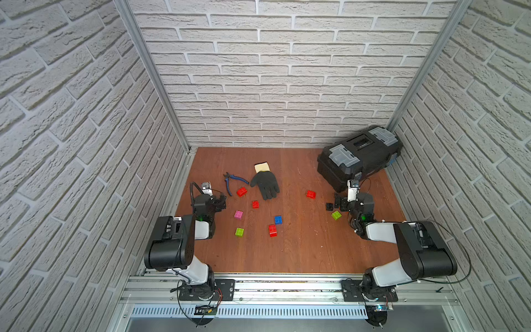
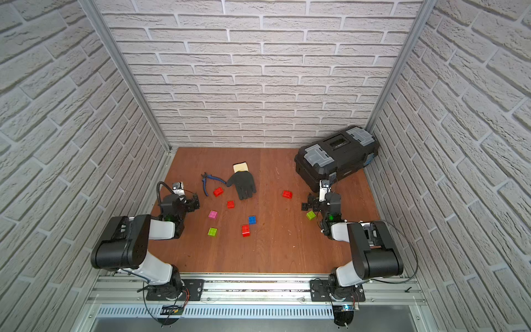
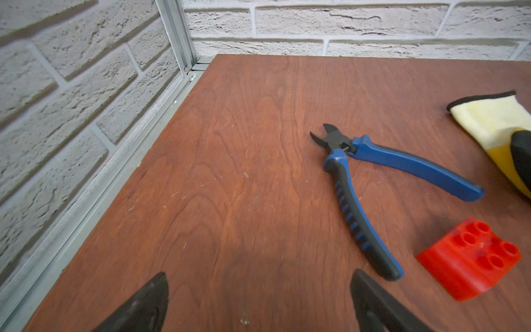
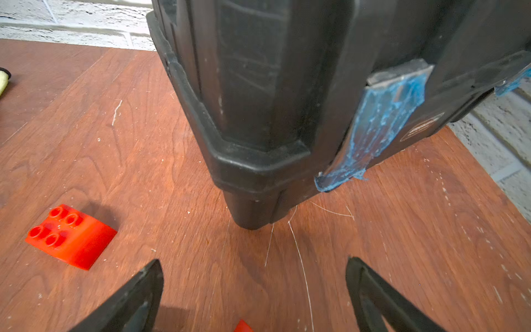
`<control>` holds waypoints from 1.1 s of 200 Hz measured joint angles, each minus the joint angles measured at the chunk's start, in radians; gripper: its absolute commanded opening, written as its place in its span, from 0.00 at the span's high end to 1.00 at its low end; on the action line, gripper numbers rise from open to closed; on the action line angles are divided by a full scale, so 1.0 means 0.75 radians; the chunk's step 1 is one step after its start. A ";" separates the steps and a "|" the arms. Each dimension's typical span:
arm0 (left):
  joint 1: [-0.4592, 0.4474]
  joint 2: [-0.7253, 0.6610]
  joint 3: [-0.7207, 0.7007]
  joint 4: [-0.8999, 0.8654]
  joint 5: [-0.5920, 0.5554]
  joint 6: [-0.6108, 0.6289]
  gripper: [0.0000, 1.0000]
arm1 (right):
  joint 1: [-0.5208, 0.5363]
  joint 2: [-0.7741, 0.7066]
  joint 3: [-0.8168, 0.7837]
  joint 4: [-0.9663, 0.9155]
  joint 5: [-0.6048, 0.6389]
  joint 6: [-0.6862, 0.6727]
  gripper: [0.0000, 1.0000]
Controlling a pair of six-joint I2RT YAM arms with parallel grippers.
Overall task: Assemble the letter s with lego
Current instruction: Pick up the lego brick from the center of the board.
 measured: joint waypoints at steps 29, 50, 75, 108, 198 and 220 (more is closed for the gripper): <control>0.000 0.000 0.000 0.000 0.000 0.001 0.02 | 0.000 0.000 0.000 0.001 0.000 0.000 0.00; 0.000 0.000 0.000 0.000 0.001 0.001 0.02 | 0.000 0.000 0.000 0.001 0.000 0.000 0.00; 0.002 0.000 0.000 0.000 0.006 0.000 0.02 | 0.000 0.000 0.000 0.001 0.000 0.000 0.00; 0.009 0.000 0.000 0.000 0.010 0.000 0.02 | 0.000 0.000 0.000 0.002 0.000 0.000 0.00; -0.025 -0.062 0.033 -0.099 -0.018 0.030 0.02 | -0.003 -0.120 0.025 -0.136 -0.032 -0.013 0.00; -0.094 -0.171 0.111 -0.235 -0.081 0.067 0.02 | -0.003 -0.272 0.069 -0.238 -0.064 -0.022 0.00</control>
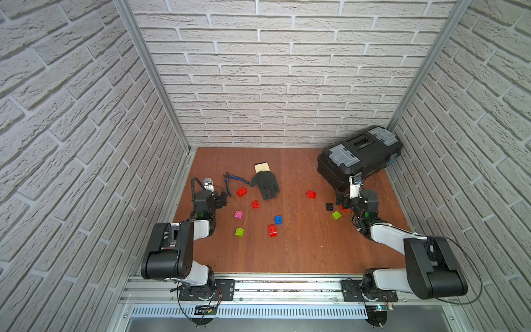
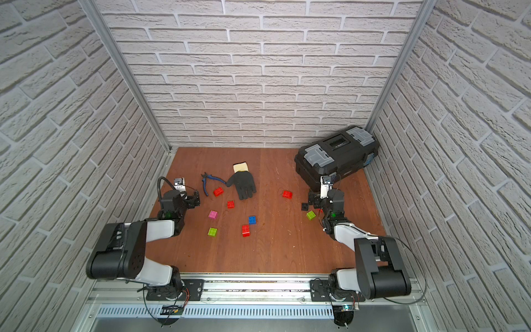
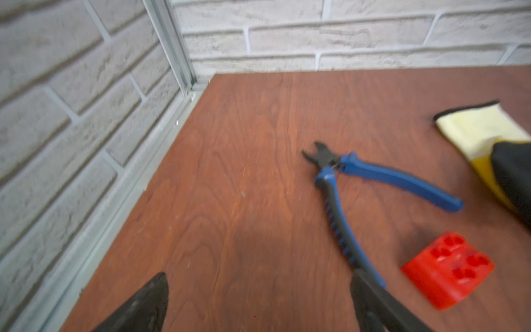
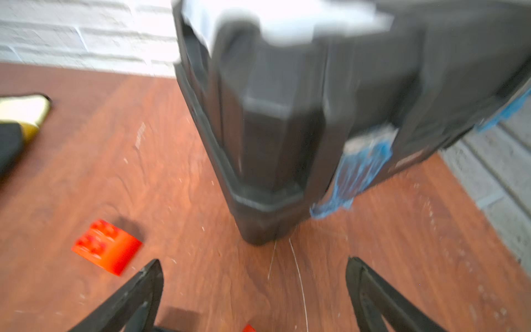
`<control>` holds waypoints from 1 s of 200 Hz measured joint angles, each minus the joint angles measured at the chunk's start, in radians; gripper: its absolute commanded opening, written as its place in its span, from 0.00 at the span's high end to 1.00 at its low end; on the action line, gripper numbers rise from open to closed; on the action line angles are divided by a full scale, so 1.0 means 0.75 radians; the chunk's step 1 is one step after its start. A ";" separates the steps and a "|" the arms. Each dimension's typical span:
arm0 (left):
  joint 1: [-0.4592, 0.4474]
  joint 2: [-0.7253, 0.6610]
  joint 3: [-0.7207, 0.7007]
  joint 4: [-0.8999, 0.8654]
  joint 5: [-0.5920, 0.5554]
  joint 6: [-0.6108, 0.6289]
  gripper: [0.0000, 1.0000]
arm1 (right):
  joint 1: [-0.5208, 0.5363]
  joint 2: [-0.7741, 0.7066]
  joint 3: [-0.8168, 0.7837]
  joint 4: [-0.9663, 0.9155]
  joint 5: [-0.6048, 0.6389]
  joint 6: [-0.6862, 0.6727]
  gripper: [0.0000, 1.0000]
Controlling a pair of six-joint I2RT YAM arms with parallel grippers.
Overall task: Assemble the letter s with lego
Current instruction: Pick up the lego brick from the center of the board.
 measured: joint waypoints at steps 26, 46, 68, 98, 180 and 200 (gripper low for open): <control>-0.071 -0.142 0.111 -0.176 -0.048 0.003 0.02 | -0.001 -0.186 0.089 -0.181 -0.062 -0.012 0.00; -0.113 -0.244 0.209 -0.360 -0.054 -0.045 0.02 | 0.000 -0.300 0.166 -0.325 -0.137 -0.016 0.00; -0.155 -0.307 0.329 -0.576 -0.021 -0.132 0.02 | 0.000 -0.393 0.239 -0.497 -0.240 -0.012 0.00; -0.260 -0.320 0.468 -0.864 0.017 -0.262 0.02 | 0.003 -0.451 0.341 -0.751 -0.384 0.014 0.00; -0.514 -0.291 0.519 -1.338 0.103 -0.564 0.02 | 0.196 -0.471 0.402 -1.243 -0.615 0.092 0.02; -0.579 -0.260 0.546 -1.402 0.116 -0.607 0.02 | 0.258 -0.471 0.402 -1.306 -0.620 0.109 0.02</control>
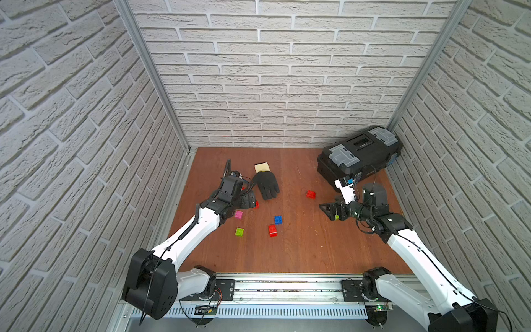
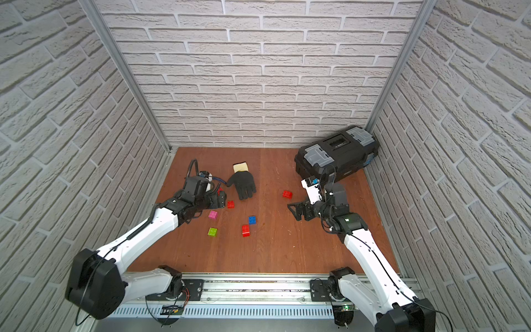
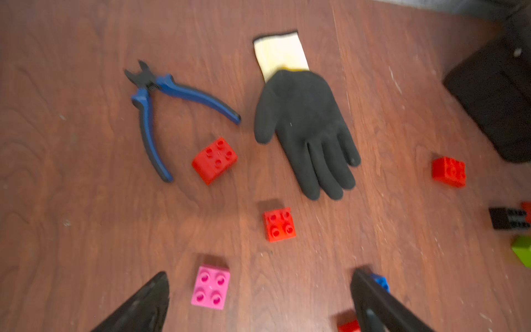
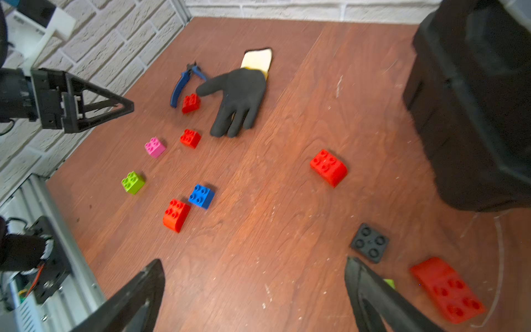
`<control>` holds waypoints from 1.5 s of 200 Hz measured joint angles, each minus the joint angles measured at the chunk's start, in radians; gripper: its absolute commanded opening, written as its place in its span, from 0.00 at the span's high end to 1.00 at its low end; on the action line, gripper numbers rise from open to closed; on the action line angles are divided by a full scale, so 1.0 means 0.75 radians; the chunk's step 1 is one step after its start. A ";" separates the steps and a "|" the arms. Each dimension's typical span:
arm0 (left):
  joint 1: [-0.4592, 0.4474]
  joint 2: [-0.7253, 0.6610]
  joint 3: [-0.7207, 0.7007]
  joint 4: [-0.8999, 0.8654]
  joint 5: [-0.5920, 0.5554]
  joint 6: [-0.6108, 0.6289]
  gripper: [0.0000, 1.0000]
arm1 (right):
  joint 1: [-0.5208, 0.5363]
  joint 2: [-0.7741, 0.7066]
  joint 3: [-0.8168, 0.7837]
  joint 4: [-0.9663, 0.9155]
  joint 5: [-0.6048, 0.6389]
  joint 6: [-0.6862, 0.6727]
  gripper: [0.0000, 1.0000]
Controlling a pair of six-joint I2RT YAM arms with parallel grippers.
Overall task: Assemble the letter s with lego
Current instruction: Pick up the lego brick from the center of the board.
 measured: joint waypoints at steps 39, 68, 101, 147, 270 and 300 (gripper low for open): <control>-0.161 0.076 0.079 -0.102 -0.012 -0.089 0.02 | 0.098 0.021 0.000 -0.066 0.002 0.023 0.02; -0.325 0.169 0.124 -0.137 -0.041 -0.197 0.02 | 0.131 0.058 0.000 -0.067 0.008 0.045 0.02; -0.467 0.284 0.126 -0.155 -0.089 -0.344 0.04 | 0.142 0.129 -0.001 -0.066 0.010 0.050 0.02; -0.597 0.375 0.126 -0.156 -0.152 -0.564 0.11 | 0.145 0.179 -0.011 -0.054 0.009 0.052 0.02; -0.702 0.593 0.131 -0.179 -0.286 -0.812 0.41 | 0.147 0.216 -0.056 -0.022 0.023 0.056 0.02; -0.702 0.629 0.164 -0.189 -0.302 -0.807 0.50 | 0.147 0.217 -0.056 -0.013 0.024 0.060 0.02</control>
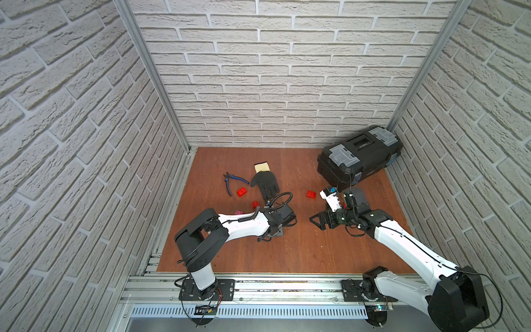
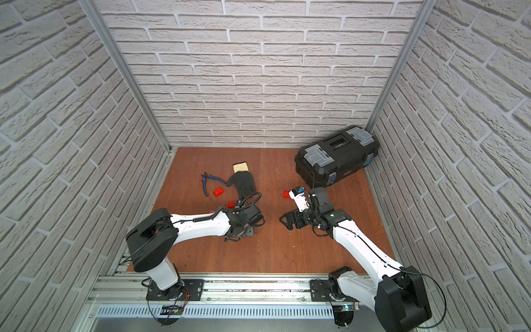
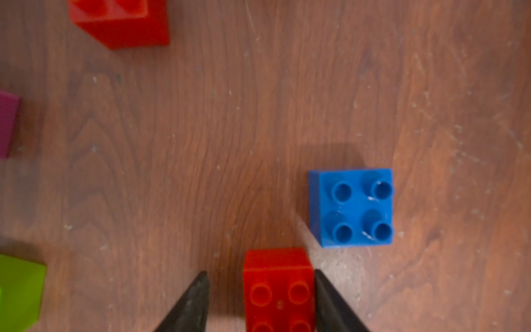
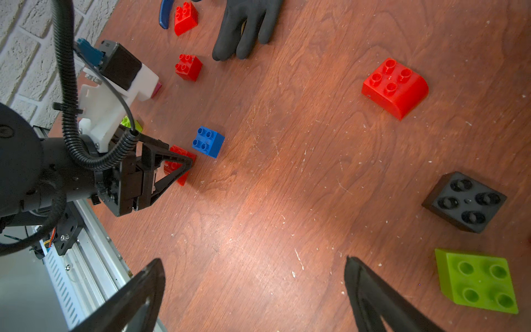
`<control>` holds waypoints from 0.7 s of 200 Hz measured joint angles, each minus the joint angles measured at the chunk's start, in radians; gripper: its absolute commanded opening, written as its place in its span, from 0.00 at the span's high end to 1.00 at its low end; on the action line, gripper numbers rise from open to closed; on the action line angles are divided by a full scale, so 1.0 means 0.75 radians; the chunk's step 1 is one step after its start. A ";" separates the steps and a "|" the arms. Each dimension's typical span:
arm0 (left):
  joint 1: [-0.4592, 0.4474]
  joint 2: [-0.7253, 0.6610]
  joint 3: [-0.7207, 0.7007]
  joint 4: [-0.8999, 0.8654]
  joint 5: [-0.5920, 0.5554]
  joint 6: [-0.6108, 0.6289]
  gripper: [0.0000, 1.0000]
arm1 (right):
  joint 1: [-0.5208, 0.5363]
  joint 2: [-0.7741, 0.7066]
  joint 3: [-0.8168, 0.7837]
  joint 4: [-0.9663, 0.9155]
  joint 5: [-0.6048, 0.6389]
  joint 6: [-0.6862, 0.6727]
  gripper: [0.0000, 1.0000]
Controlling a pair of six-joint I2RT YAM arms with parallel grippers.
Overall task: Assemble the letter s with lego
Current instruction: Pick up the lego brick from the center of the board.
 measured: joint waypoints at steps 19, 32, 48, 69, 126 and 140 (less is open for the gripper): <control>-0.001 0.011 0.009 0.004 -0.005 0.002 0.58 | 0.000 0.000 0.000 0.002 0.000 0.000 0.02; -0.001 0.012 0.009 0.001 -0.005 0.010 0.63 | 0.000 0.000 0.000 0.003 0.000 0.000 0.01; 0.000 0.012 0.009 0.004 -0.003 0.021 0.64 | 0.000 0.000 0.000 0.003 -0.002 0.000 0.01; 0.003 0.006 -0.003 0.019 0.002 0.037 0.65 | 0.000 0.000 0.000 0.003 -0.005 0.000 0.01; 0.119 -0.131 -0.134 0.125 0.161 0.316 0.70 | 0.000 0.000 0.000 0.003 -0.005 0.000 0.01; 0.193 -0.183 -0.150 0.124 0.228 0.445 0.72 | 0.000 -0.001 0.000 0.003 -0.004 0.000 0.01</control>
